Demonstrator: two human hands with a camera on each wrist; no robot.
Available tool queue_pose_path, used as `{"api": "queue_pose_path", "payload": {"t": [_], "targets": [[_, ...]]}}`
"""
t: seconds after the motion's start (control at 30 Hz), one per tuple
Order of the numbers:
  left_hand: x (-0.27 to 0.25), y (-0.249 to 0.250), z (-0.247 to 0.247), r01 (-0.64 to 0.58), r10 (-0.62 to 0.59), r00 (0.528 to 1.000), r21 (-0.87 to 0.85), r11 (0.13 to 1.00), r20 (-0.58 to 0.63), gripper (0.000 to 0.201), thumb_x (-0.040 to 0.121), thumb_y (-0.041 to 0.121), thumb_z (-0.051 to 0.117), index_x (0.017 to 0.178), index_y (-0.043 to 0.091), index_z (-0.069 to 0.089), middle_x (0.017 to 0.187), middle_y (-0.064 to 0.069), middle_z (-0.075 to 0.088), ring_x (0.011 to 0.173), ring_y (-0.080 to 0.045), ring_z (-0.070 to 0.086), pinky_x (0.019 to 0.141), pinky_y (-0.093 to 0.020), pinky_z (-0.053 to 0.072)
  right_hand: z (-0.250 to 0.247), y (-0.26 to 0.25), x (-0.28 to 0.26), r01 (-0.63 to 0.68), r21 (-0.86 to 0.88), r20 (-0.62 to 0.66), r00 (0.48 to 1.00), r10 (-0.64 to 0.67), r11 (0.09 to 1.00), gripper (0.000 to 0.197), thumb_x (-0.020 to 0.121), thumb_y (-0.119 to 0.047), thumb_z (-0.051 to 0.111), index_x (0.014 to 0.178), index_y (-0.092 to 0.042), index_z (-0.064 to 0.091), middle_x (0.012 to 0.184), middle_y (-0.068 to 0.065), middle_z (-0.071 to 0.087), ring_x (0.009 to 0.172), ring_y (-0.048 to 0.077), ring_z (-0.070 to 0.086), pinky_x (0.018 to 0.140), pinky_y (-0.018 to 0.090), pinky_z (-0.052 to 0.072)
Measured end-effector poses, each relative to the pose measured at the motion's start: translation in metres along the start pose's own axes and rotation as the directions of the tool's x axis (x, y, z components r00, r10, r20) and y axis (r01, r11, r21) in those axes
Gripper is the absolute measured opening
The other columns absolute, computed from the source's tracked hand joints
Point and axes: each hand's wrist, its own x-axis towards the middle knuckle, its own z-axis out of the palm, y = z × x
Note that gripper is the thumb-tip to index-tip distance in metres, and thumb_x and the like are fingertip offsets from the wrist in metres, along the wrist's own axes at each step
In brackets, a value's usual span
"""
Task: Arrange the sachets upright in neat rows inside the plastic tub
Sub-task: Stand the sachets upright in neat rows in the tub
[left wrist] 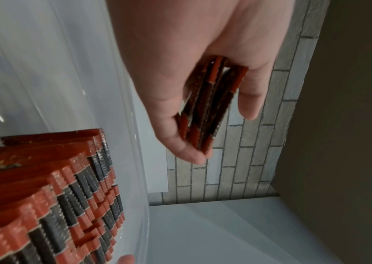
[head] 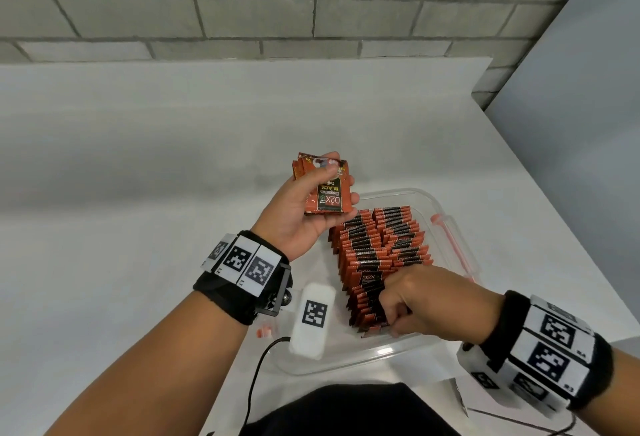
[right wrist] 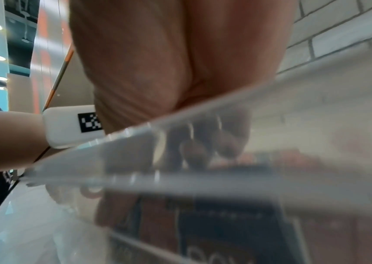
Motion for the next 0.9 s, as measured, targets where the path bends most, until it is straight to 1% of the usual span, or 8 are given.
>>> {"api": "queue_pose_path", "payload": {"t": [0.1,0.2,0.37,0.47,0.57,0.7,0.8,0.9], "targets": [[0.000,-0.002,0.000,0.020,-0.020,1.000,-0.029,0.999,0.006,0.037,0.080,0.015,0.055,0.117,0.014,0.059,0.092,-0.014,0.067,0.075,-0.025,0.068,0.066,-0.034,0.058,-0.005,0.005,-0.003,-0.010,0.113,0.004,1.000,0.010,0.994,0.020,0.085,-0.040,0.066,0.086,-0.021,0.071,0.085,-0.012,0.061,0.076,0.004,0.054,0.070,0.018,0.046],[-0.001,-0.004,0.000,0.023,-0.022,0.999,-0.011,1.000,0.044,0.036,0.084,0.005,0.051,0.119,0.013,0.058,0.094,-0.015,0.069,0.077,-0.027,0.070,0.067,-0.036,0.059,-0.019,0.004,-0.009,0.001,0.212,-0.212,0.976,0.045,0.977,0.025,0.084,-0.047,0.062,0.083,-0.023,0.069,0.079,-0.011,0.063,0.074,0.005,0.056,0.066,0.020,0.046],[-0.001,-0.008,0.006,0.011,-0.017,0.993,0.050,0.999,0.117,0.049,0.078,-0.001,0.063,0.123,0.017,0.058,0.108,-0.011,0.069,0.090,-0.025,0.068,0.075,-0.038,0.058,-0.060,-0.006,-0.004,-0.024,0.476,-0.579,0.744,0.334,0.879,0.016,0.083,-0.043,0.064,0.095,-0.033,0.059,0.078,-0.011,0.062,0.064,0.007,0.058,0.061,0.020,0.045],[-0.001,-0.012,0.011,-0.012,0.008,0.993,0.032,0.999,0.121,0.050,0.078,-0.004,0.064,0.122,0.018,0.057,0.110,-0.012,0.069,0.095,-0.027,0.068,0.074,-0.038,0.058,-0.069,-0.011,0.006,-0.081,0.614,-0.465,0.767,0.442,0.785,0.027,0.078,-0.047,0.068,0.093,-0.027,0.059,0.080,-0.006,0.067,0.068,0.008,0.063,0.066,0.029,0.051],[-0.002,-0.014,0.015,-0.027,0.024,0.991,0.022,0.999,0.129,0.047,0.078,0.000,0.062,0.120,0.019,0.057,0.108,-0.011,0.070,0.095,-0.027,0.068,0.074,-0.036,0.058,-0.068,-0.017,0.014,-0.047,0.725,-0.371,0.814,0.447,0.687,0.022,0.079,-0.030,0.074,0.091,-0.021,0.058,0.071,-0.002,0.069,0.063,0.010,0.064,0.064,0.033,0.054],[-0.005,-0.011,0.014,-0.018,0.015,0.991,0.027,0.999,0.130,0.040,0.081,0.005,0.059,0.120,0.016,0.058,0.112,-0.015,0.068,0.094,-0.028,0.068,0.070,-0.039,0.058,-0.073,-0.017,0.015,0.023,0.781,-0.398,0.788,0.469,0.624,0.023,0.091,-0.009,0.058,0.103,-0.029,0.060,0.083,0.001,0.060,0.062,0.011,0.061,0.065,0.035,0.057],[-0.006,-0.010,0.011,-0.025,0.021,0.993,0.034,0.999,0.113,0.049,0.085,-0.013,0.049,0.123,0.018,0.056,0.109,-0.012,0.069,0.091,-0.025,0.070,0.072,-0.037,0.059,-0.075,-0.018,0.016,0.071,0.813,-0.415,0.767,0.490,0.578,0.034,0.094,-0.008,0.052,0.118,-0.031,0.059,0.095,0.003,0.055,0.070,0.015,0.066,0.063,0.032,0.057],[-0.007,-0.012,0.012,-0.065,0.063,0.991,0.016,0.998,0.119,0.057,0.082,-0.021,0.042,0.119,0.019,0.057,0.104,-0.011,0.071,0.090,-0.024,0.070,0.076,-0.036,0.058,-0.071,-0.016,0.017,0.114,0.911,-0.337,0.758,0.559,0.396,0.029,0.092,-0.010,0.058,0.120,-0.019,0.053,0.101,0.010,0.061,0.072,0.015,0.067,0.062,0.033,0.059]]}}
